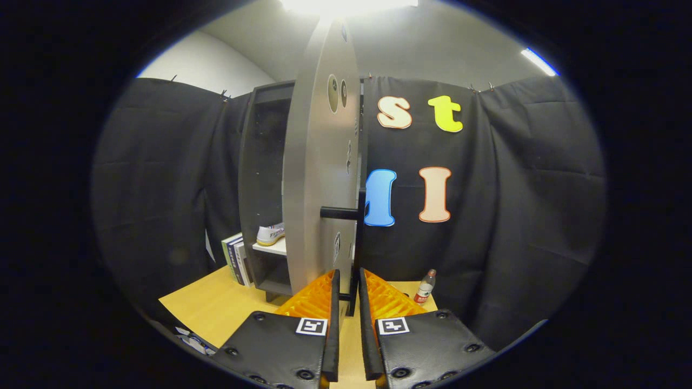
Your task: Open the shoe cabinet door, grab the shoes and put them into the shoe cabinet, then close the shoe cabinet door.
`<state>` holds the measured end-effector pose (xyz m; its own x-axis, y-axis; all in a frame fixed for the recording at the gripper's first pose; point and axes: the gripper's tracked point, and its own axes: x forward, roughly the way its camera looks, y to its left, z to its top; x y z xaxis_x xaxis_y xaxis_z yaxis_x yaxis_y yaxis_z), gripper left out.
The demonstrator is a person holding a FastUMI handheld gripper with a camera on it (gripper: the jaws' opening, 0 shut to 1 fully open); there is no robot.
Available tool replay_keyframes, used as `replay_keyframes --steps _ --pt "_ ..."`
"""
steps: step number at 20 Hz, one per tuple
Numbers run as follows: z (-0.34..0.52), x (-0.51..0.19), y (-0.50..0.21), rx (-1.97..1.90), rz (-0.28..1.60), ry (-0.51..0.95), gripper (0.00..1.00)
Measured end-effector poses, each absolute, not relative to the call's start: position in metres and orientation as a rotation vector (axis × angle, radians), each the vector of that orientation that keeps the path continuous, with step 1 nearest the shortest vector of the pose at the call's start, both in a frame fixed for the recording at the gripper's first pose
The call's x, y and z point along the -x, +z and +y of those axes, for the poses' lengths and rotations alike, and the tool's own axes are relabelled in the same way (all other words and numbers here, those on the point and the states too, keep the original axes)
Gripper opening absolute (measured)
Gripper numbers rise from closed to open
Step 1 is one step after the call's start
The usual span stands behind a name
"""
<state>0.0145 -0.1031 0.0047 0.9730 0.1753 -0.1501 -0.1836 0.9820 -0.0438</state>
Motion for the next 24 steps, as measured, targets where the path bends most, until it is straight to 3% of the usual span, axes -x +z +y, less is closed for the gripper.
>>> replay_keyframes --steps 5,7,19,24 --pt "-0.124 -0.006 0.004 0.010 0.152 0.043 0.20" --pt "-0.119 0.000 0.004 -0.001 0.157 0.036 0.26" --pt "-0.072 0.044 -0.005 0.029 0.175 0.004 0.99" --pt "-0.047 0.047 -0.032 0.016 0.260 0.060 0.99"
